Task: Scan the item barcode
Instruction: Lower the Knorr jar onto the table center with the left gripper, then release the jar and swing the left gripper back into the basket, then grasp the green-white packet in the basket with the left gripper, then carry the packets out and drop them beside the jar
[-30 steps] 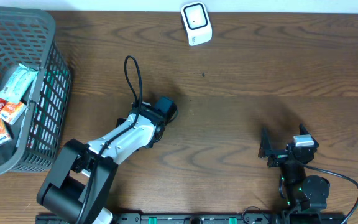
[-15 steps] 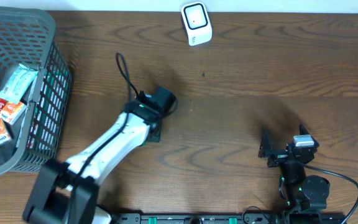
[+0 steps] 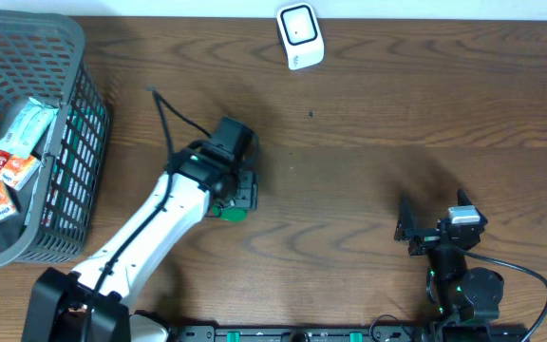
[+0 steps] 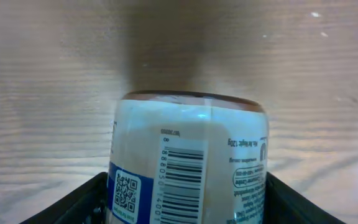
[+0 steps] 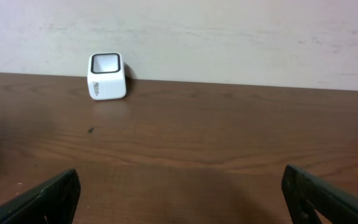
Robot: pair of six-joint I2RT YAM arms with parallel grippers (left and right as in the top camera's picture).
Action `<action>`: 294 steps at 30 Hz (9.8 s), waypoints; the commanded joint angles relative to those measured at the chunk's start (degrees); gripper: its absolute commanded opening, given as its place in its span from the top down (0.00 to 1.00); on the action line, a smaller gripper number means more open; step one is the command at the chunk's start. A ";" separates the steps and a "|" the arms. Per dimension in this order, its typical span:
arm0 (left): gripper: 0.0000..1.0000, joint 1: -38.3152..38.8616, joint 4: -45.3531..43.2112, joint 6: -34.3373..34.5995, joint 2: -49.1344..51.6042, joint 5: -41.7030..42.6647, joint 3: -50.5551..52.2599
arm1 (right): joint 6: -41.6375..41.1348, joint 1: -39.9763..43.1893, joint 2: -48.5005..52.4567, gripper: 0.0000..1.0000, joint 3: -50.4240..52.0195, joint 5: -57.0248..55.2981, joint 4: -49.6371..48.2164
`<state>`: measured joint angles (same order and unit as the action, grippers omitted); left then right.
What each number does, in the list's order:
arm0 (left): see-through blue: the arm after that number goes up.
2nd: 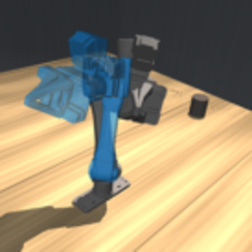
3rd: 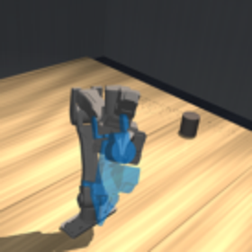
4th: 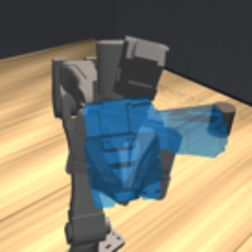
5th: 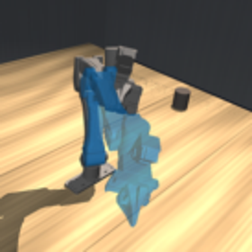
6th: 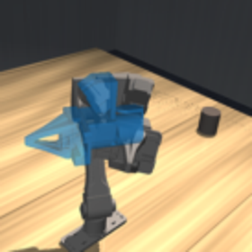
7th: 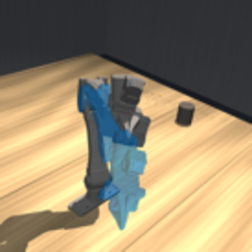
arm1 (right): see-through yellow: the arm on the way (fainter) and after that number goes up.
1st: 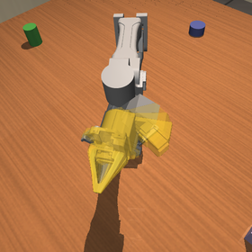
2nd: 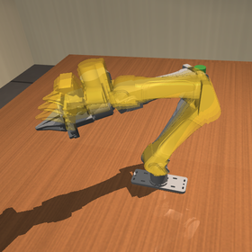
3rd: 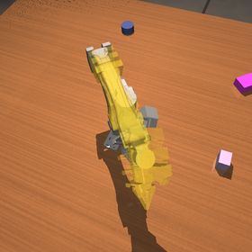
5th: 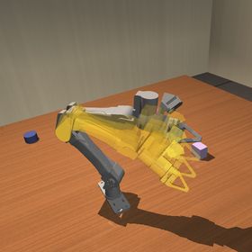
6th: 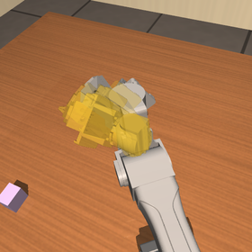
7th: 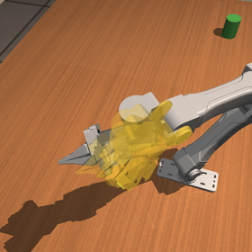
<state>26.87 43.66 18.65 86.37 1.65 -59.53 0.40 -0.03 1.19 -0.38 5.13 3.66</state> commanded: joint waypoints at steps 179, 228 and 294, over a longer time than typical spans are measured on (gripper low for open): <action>0.02 -68.91 -5.18 -14.60 28.72 23.56 -29.35 | -0.79 0.31 -0.07 0.01 0.07 -0.15 0.22; 0.02 -65.83 -32.76 6.73 31.74 25.33 -21.66 | -0.79 0.31 -0.07 0.01 0.07 -0.15 0.22; 0.85 -18.16 13.57 -5.09 -15.26 22.69 -12.26 | -0.79 0.31 -0.07 0.01 0.07 -0.15 0.22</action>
<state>2.92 57.84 15.27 67.24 27.46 -75.26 0.40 -0.03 1.19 -0.38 5.13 3.66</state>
